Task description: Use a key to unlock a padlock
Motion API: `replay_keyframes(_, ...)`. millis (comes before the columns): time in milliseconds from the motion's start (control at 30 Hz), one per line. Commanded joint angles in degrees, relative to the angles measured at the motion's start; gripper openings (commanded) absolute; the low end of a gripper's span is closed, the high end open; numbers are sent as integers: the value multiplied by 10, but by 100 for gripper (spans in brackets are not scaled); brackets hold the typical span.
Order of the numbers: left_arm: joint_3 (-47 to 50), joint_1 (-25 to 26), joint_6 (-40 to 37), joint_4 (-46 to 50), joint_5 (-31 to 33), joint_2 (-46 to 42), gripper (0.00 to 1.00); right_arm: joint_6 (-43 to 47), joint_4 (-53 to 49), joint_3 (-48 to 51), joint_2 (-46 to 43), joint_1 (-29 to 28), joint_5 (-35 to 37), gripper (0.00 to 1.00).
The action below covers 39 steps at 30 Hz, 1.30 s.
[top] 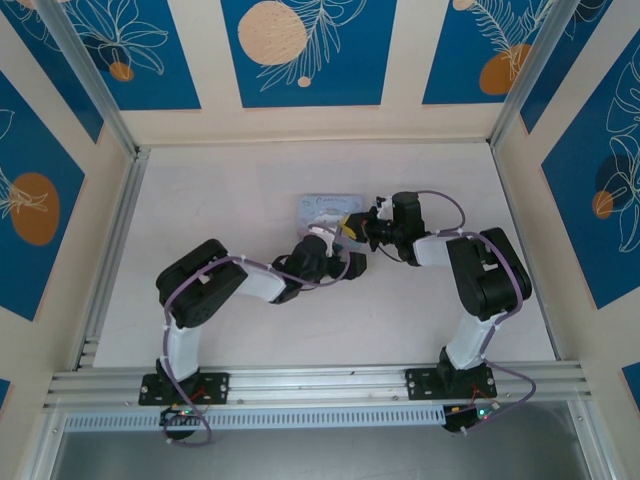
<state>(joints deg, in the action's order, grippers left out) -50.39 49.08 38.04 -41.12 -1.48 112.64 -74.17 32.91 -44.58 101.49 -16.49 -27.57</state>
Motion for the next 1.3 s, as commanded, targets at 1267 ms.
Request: replay_keyframes(1267,-48,-36,-80,39,7,28,100,-11,-7,-8,30,-2,4,0)
